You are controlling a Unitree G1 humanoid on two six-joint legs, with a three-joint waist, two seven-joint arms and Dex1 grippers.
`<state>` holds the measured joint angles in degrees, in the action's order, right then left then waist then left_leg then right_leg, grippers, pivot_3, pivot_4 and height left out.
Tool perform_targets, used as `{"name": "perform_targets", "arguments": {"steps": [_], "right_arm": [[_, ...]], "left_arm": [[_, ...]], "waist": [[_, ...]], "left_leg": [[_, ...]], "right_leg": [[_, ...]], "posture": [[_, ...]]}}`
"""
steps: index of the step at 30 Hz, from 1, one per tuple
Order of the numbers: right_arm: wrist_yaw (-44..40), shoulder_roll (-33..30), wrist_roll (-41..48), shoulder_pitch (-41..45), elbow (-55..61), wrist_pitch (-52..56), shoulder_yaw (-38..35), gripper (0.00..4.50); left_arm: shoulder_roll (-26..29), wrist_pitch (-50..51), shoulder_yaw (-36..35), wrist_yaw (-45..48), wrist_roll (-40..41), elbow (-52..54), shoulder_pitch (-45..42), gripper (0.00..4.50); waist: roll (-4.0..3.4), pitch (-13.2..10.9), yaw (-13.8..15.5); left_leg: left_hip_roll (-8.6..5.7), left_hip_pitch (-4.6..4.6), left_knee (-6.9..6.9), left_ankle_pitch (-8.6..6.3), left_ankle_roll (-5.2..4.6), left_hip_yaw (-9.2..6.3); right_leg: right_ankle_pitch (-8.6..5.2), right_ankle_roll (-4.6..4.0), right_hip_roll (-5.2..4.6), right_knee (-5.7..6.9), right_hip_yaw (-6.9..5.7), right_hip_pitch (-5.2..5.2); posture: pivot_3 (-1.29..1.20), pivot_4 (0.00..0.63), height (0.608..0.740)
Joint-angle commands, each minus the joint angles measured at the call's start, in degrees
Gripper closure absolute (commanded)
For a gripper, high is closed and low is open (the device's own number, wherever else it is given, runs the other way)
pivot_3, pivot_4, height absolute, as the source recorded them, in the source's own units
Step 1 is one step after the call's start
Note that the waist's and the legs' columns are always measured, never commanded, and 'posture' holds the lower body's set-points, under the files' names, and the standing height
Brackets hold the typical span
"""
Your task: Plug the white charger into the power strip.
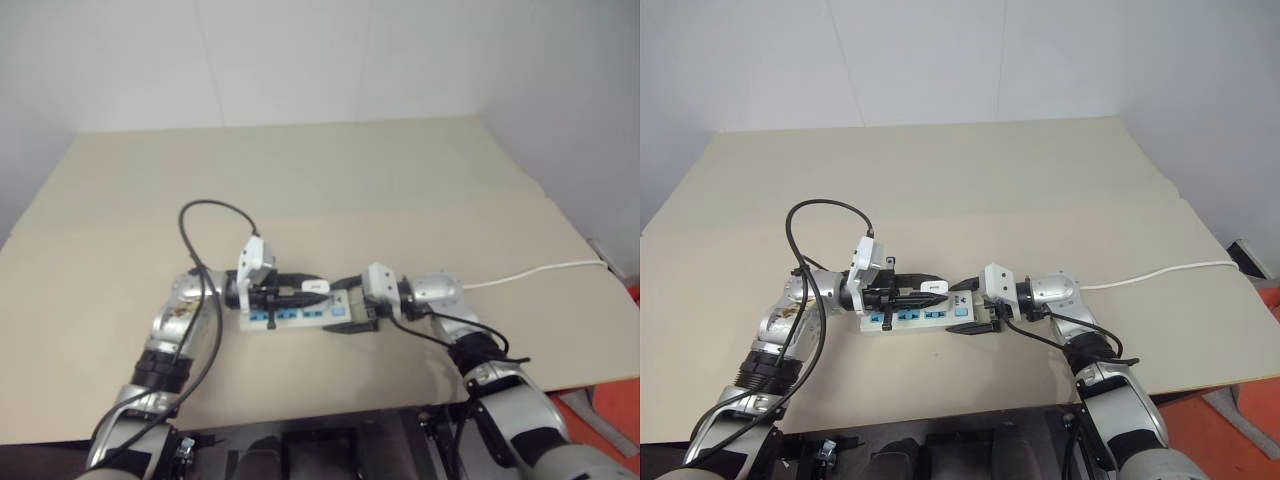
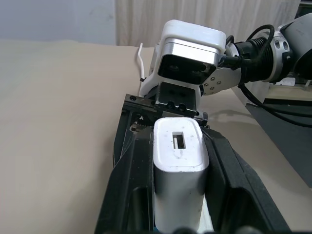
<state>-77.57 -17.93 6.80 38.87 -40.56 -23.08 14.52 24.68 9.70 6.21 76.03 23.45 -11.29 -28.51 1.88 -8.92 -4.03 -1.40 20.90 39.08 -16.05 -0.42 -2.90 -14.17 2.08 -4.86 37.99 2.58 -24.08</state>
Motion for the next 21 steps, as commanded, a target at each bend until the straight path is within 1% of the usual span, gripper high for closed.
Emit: {"name": "perform_targets", "arguments": {"steps": [1, 12, 21], "right_arm": [[-0.2, 0.2, -1.4, -1.3, 0.4, 0.9, 1.3, 1.09], [0.2, 0.3, -1.3, -1.3, 0.6, 1.2, 1.2, 1.09], [0.2, 0.1, -1.2, -1.3, 0.9, 1.6, 1.1, 1.09]], "left_arm": [[0.6, -1.1, 0.2, 1.0, -0.3, 0.0, 0.1, 3.48], [0.8, -1.3, 0.3, 1.1, -1.0, 0.0, 0.7, 3.48], [0.7, -3.0, 0.2, 0.5, -2.1, -3.2, 0.1, 3.48]], "waist": [[0.0, 0.0, 0.0], [0.0, 0.0, 0.0], [0.0, 0.0, 0.0]], "left_leg": [[0.0, 0.0, 0.0, 0.0, 0.0, 0.0], [0.01, -0.01, 0.0, 0.0, 0.0, 0.0], [0.02, -0.02, -0.04, 0.0, 0.0, 0.0]], "right_leg": [[0.0, 0.0, 0.0, 0.0, 0.0, 0.0], [0.0, 0.0, 0.01, -0.01, 0.0, 0.01], [0.0, 0.0, 0.03, -0.02, 0.0, 0.0]], "posture": [[0.0, 0.15, 0.74], [0.0, 0.15, 0.74], [0.0, 0.15, 0.74]]}}
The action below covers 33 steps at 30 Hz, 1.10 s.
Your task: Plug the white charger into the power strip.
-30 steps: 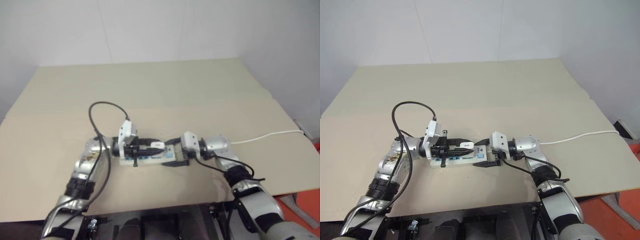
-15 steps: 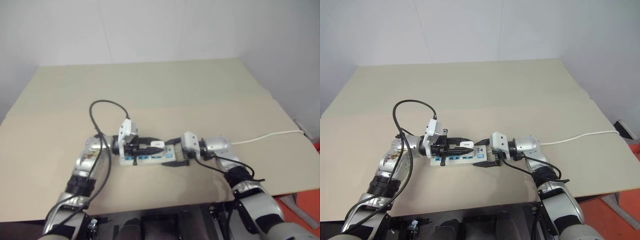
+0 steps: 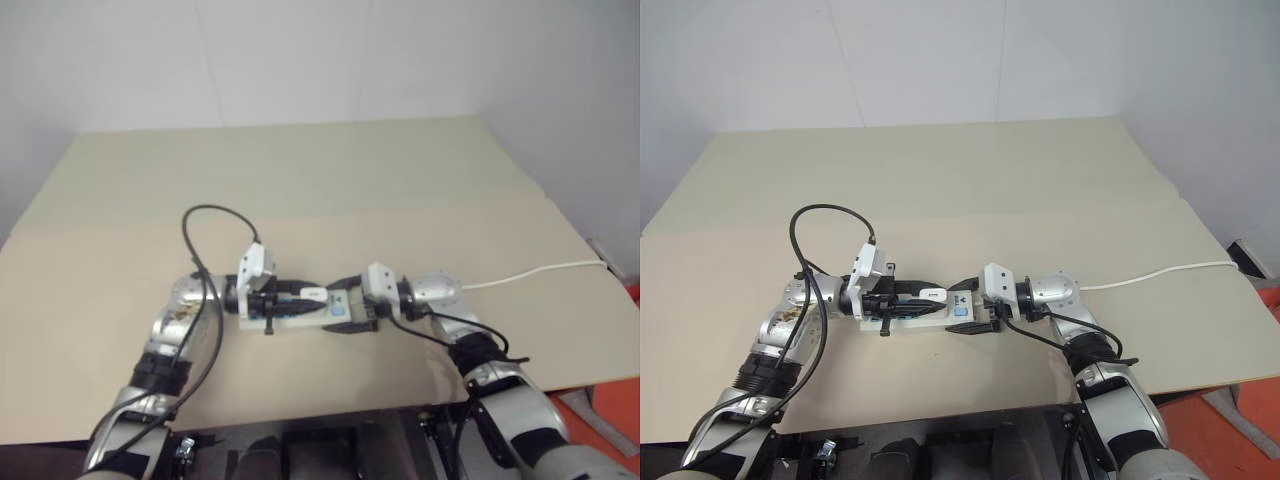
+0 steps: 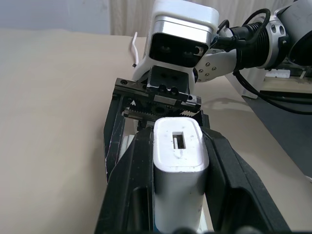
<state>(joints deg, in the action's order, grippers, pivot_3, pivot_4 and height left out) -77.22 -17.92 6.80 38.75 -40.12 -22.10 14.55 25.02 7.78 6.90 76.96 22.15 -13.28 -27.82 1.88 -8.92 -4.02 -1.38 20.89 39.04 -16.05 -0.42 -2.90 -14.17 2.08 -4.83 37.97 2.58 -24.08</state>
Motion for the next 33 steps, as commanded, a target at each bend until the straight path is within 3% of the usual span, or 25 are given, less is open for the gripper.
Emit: {"name": "perform_targets", "arguments": {"steps": [1, 12, 20, 33], "right_arm": [[-0.2, 0.1, -1.2, -1.2, 0.5, 0.7, 1.0, 1.09], [-0.2, -0.2, -1.2, -1.2, 0.8, 0.8, 1.2, 1.09], [-0.5, 0.2, -1.3, -0.6, 0.3, 0.7, 1.5, 1.09], [-0.8, 0.0, -1.4, -0.5, 1.0, 1.0, 1.4, 1.09]], "left_arm": [[0.4, -1.5, -0.4, -0.4, -1.0, -1.7, -0.7, 3.48], [2.8, -6.1, 0.8, 0.5, -3.3, -4.1, 3.2, 3.48], [4.0, -3.7, 1.2, -0.3, -3.7, -6.4, 3.8, 3.48], [5.0, -8.2, 4.9, 0.7, -5.7, -8.3, 4.8, 3.48]], "waist": [[0.0, 0.0, 0.0], [0.0, 0.0, 0.0], [-0.01, 0.0, 0.0], [-0.1, 0.1, -0.1]], "left_leg": [[0.0, 0.0, 0.0, 0.0, 0.0, 0.0], [0.03, -0.1, -0.07, 0.0, 0.0, 0.01], [0.18, -0.18, -0.12, 0.0, 0.0, 0.03], [0.41, -0.96, -0.35, -0.12, -0.04, 0.02]], "right_leg": [[0.0, 0.0, 0.0, 0.0, 0.0, 0.0], [0.0, -0.01, 0.01, -0.02, 0.0, 0.06], [0.01, -0.02, 0.17, -0.04, 0.02, 0.1], [0.02, -0.07, 0.42, -0.47, 0.02, 0.93]], "posture": [[0.0, 0.15, 0.74], [0.0, 0.15, 0.74], [0.0, 0.15, 0.74], [0.0, 0.15, 0.74]]}}
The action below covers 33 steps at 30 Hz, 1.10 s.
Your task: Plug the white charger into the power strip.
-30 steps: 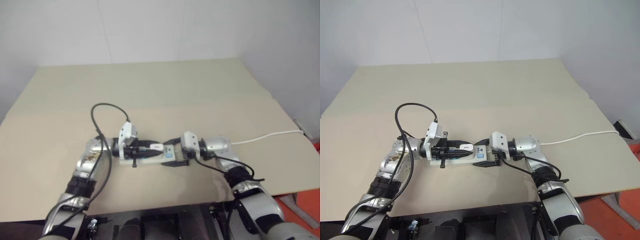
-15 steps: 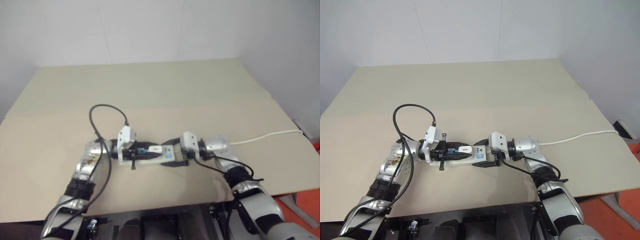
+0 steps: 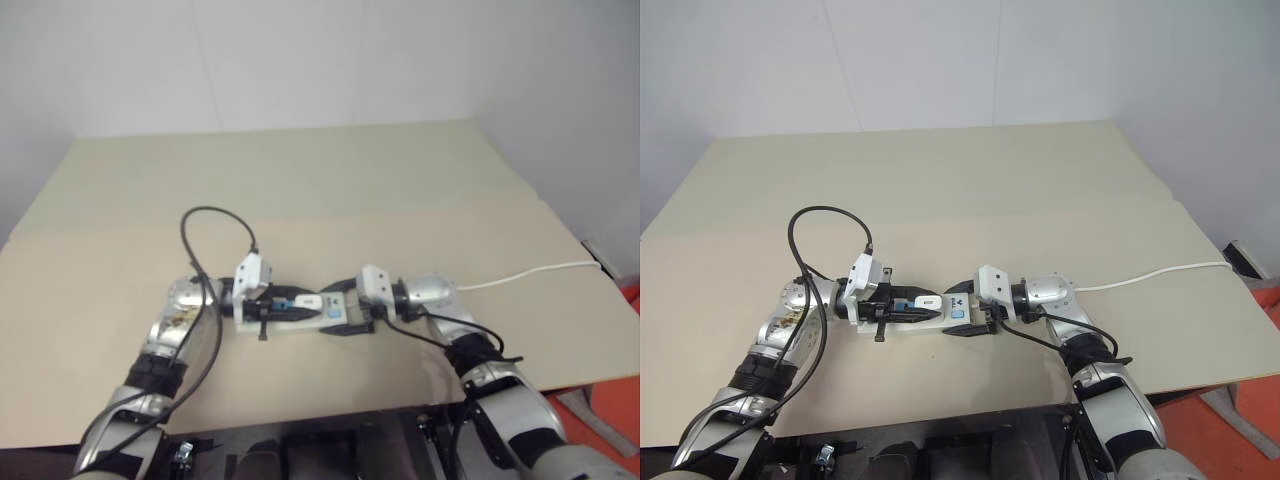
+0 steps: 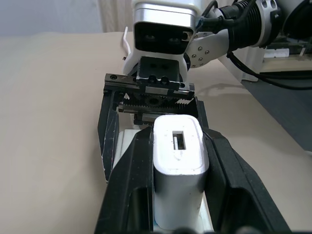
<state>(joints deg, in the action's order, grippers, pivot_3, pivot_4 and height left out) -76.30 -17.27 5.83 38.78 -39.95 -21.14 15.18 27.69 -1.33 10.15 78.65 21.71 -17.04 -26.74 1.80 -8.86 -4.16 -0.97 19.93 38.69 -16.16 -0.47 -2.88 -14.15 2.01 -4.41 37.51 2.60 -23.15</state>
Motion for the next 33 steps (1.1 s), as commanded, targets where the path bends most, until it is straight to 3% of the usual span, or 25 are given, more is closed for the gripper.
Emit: {"name": "perform_targets", "arguments": {"steps": [1, 14, 33], "right_arm": [[-1.7, -0.7, -0.5, -0.6, 0.9, 0.0, 0.7, 1.09], [-1.7, -0.8, -0.5, -0.4, 0.8, -0.1, 0.7, 1.09], [-2.0, -0.7, -0.5, -0.3, 0.9, 0.0, 0.8, 1.09]], "left_arm": [[2.4, 1.2, 1.6, -1.3, -5.1, -4.2, 4.0, 3.48], [3.6, 5.7, 2.3, -3.7, -4.7, -1.4, 7.0, 3.48], [4.2, 3.7, 3.5, -0.8, -6.1, -4.6, 4.7, 3.48]], "waist": [[-0.04, 0.0, 0.0], [-0.27, 0.2, 0.0], [-0.38, 0.2, 0.0]], "left_leg": [[0.0, 0.0, 0.0, 0.0, 0.0, 0.0], [0.01, -0.05, -0.05, -0.02, -0.02, 0.0], [0.01, -0.12, -0.34, -0.02, -0.02, 0.02]], "right_leg": [[0.0, 0.0, 0.0, 0.0, 0.0, 0.0], [0.0, 0.0, 0.0, -0.09, 0.0, 0.06], [0.02, -0.04, 0.0, -0.4, 0.0, 0.13]], "posture": [[0.0, 0.15, 0.74], [0.0, 0.15, 0.74], [0.0, 0.15, 0.74]]}}
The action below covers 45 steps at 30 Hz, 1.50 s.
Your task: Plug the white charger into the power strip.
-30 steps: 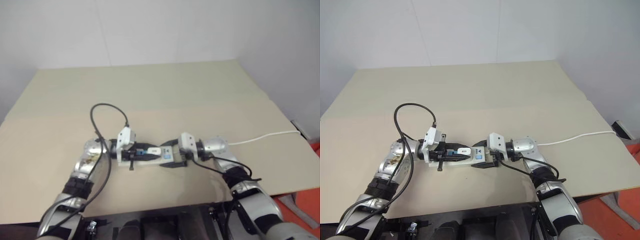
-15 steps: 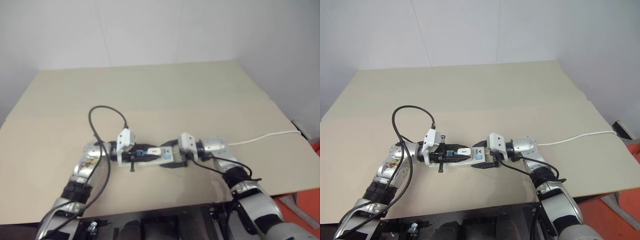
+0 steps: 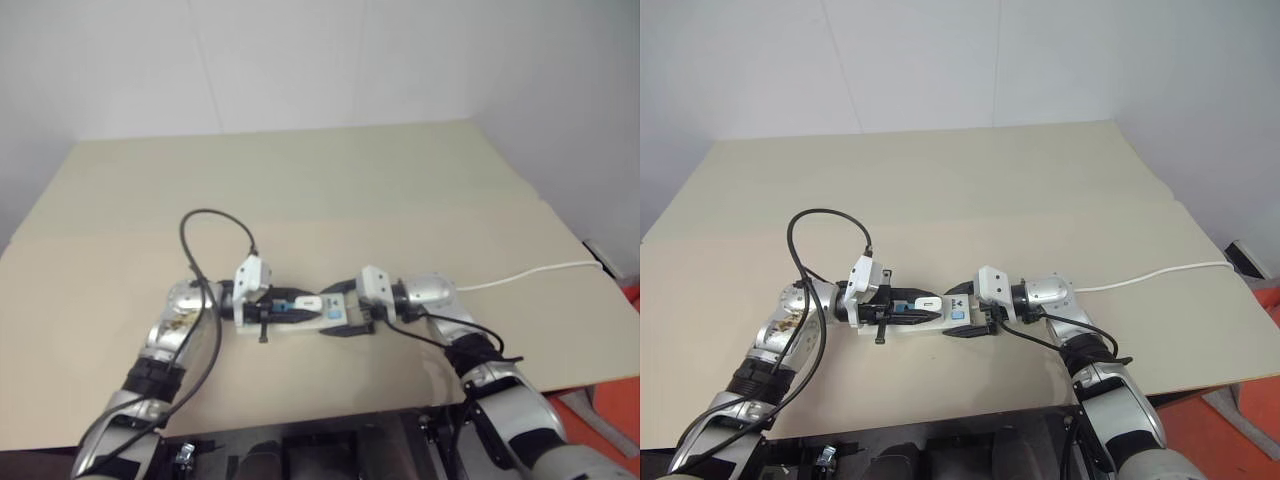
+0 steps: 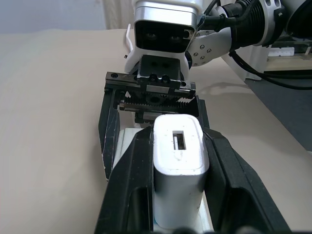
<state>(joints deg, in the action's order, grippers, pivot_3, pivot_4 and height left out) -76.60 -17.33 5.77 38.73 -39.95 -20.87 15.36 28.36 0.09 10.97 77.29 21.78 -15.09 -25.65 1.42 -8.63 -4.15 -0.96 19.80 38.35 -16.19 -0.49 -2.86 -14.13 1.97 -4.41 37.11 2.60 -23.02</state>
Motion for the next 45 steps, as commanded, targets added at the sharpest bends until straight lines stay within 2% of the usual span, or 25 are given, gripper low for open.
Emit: {"name": "perform_targets", "arguments": {"steps": [1, 3, 10, 17, 20, 21, 29, 32, 39, 45], "right_arm": [[-1.7, -0.7, -0.4, -0.2, 0.9, -0.3, 0.6, 1.09], [-1.7, -0.6, -0.5, -0.1, 0.8, -0.3, 0.6, 1.09], [-1.7, -0.3, -0.5, 0.2, 0.6, -0.4, 0.6, 1.09], [-1.4, 0.2, -0.8, 1.0, -0.3, -0.5, 0.6, 1.09], [-1.7, 0.0, -0.4, 1.8, -0.8, 0.3, 0.1, 0.06], [-1.7, -0.2, -0.3, 2.1, -0.7, 0.4, -0.2, 0.03], [-1.2, -5.7, 2.7, 1.0, 6.6, 3.8, -3.9, 0.03], [-0.8, -9.7, 5.3, -1.3, 13.5, 7.1, -6.5, 0.03], [-0.4, -19.5, 12.8, -9.4, 31.1, 17.0, -12.9, 0.03], [0.3, -25.8, 16.6, -14.1, 35.7, 21.0, -19.0, 0.03]], "left_arm": [[3.6, 2.1, 2.8, 0.4, -6.3, -6.6, 3.6, 2.75], [3.4, 1.5, 2.9, 0.1, -6.5, -6.8, 3.5, 2.25], [2.6, 1.4, 2.0, -0.4, -6.7, -6.6, 3.3, 0.02], [4.3, 2.2, 0.5, 0.2, -5.7, -3.1, 3.0, 0.02], [7.7, 5.0, -1.4, 2.7, -3.2, 1.6, 2.6, 0.0], [8.6, 5.7, -1.9, 3.3, -2.6, 2.9, 2.6, 0.0], [14.5, 10.7, -7.1, 3.2, 1.5, 12.3, 4.3, 0.0], [16.7, 11.9, -10.5, 2.0, 3.0, 15.8, 5.8, 0.0], [23.1, 12.2, -18.2, 0.9, 4.0, 19.0, 9.7, 0.0], [30.0, 12.9, -24.9, 3.6, 6.0, 19.8, 12.7, 0.0]], "waist": [[-0.05, 0.0, -0.1], [-0.21, 0.1, 0.2], [-0.66, 0.4, 0.5], [-0.67, 0.4, 0.3], [-0.66, 0.4, 0.1], [-0.66, 0.4, 0.1], [-0.6, -0.1, 0.8], [-0.62, -0.1, 1.6], [-0.6, -0.2, 1.9], [-0.59, -0.5, 2.2]], "left_leg": [[0.0, 0.0, -0.01, 0.0, 0.0, 0.0], [-0.03, -0.05, -0.11, 0.0, 0.0, 0.05], [-0.08, -0.09, -0.11, 0.0, 0.0, 0.01], [-0.07, -0.11, -0.11, 0.0, 0.0, 0.02], [-0.07, -0.03, -0.11, 0.0, 0.0, 0.03], [-0.06, 0.05, -0.11, 0.0, 0.0, 0.02], [-0.12, 0.67, -0.09, 0.0, 0.0, -0.04], [-0.11, 1.53, 0.16, 0.01, 0.01, -0.06], [-0.1, 1.81, 0.19, -0.12, -0.11, -0.07], [-0.1, 1.83, 0.19, -0.13, -0.11, -0.07]], "right_leg": [[0.0, 0.0, 0.0, 0.0, 0.0, 0.0], [0.0, 0.0, 0.0, -0.01, 0.07, -0.02], [0.0, 0.0, -0.05, -0.08, 0.03, 0.12], [0.0, 0.01, -0.03, -0.08, 0.03, 0.13], [0.0, 0.0, -0.01, -0.05, 0.05, 0.02], [0.0, 0.0, 0.0, -0.05, 0.04, -0.05], [0.0, 0.01, -0.12, -0.14, -0.01, -0.54], [0.02, 0.0, -0.12, 0.0, -0.06, -1.41], [0.02, 0.02, -0.16, -0.21, -0.16, -1.4], [0.02, 0.03, -0.16, -0.38, -0.21, -1.37]], "posture": [[0.0, 0.15, 0.74], [0.0, 0.15, 0.74], [0.0, 0.15, 0.74], [0.0, 0.15, 0.74], [0.0, 0.15, 0.74], [0.0, 0.15, 0.74], [0.0, 0.15, 0.74], [0.0, 0.15, 0.74], [0.0, 0.15, 0.74], [0.0, 0.15, 0.74]]}}
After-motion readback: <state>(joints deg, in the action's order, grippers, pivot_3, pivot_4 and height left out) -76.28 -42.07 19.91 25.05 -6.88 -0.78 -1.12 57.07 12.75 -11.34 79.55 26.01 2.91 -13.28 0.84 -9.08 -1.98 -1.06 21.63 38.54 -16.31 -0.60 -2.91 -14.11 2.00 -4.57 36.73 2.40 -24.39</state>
